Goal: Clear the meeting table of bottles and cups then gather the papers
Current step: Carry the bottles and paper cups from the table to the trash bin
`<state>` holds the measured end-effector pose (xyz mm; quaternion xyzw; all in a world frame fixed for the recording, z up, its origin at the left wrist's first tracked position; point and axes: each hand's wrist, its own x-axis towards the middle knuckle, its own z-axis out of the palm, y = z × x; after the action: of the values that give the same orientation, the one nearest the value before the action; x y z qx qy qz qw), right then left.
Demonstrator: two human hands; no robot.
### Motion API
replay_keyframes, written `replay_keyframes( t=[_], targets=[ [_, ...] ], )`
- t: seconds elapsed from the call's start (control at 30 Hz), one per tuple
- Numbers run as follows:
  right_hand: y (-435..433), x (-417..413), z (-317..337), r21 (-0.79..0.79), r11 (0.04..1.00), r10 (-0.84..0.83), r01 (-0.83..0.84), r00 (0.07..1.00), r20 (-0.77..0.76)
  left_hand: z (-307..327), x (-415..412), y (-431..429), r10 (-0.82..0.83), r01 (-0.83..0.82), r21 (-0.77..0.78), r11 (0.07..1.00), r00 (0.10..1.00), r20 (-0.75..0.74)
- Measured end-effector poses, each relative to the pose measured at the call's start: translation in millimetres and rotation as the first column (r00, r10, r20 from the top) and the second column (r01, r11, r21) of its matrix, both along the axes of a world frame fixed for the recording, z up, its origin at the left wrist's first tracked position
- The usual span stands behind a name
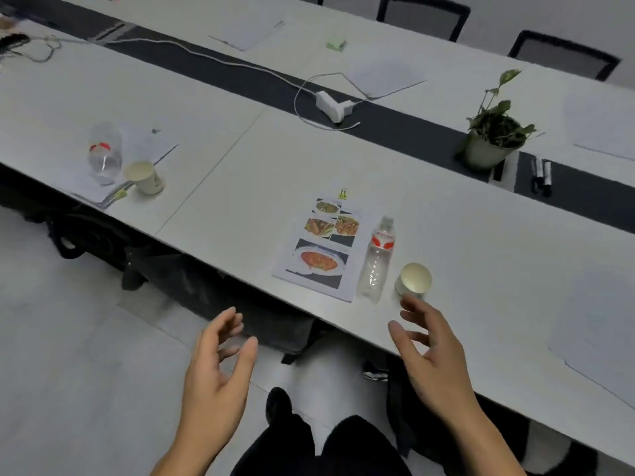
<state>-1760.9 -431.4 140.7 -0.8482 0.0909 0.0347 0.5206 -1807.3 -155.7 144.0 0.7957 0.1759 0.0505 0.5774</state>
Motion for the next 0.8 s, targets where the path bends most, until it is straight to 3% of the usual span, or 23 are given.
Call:
replay_keyframes(
  t=[0.13, 0.3, 0.43, 0.57, 0.8],
  targets=[
    [-0.9, 34.1, 3.9, -0.036, 0.987, -0.155, 0.155, 0.988, 0.001, 11.9, 102.1, 7.1, -0.242, 0.241, 0.046, 0.969, 0.970, 0.003],
    [-14.5, 63.1, -26.0, -0.064, 0.955, -0.294, 0.290, 0.954, -0.065, -8.4, 185.2, -26.2, -0.423, 0.422, 0.092, 0.902, 0.906, -0.016],
    [-27.9, 93.2, -68.7, -0.165, 0.944, -0.312, 0.285, 0.936, -0.166, -62.0, 227.8, -71.3, -0.549, 0.577, 0.083, 0.813, 0.806, -0.222],
    [-38.3, 120.6, -106.3, -0.237, 0.934, -0.322, 0.268, 0.917, -0.233, -113.1, 247.9, -123.3, -0.579, 0.610, -0.054, 0.791, 0.717, -0.388],
    [-59.3, 135.3, -136.7, -0.242, 0.929, -0.345, 0.280, 0.894, -0.288, -164.9, 260.6, -179.9, -0.537, 0.687, 0.111, 0.718, 0.648, -0.540]
  ],
)
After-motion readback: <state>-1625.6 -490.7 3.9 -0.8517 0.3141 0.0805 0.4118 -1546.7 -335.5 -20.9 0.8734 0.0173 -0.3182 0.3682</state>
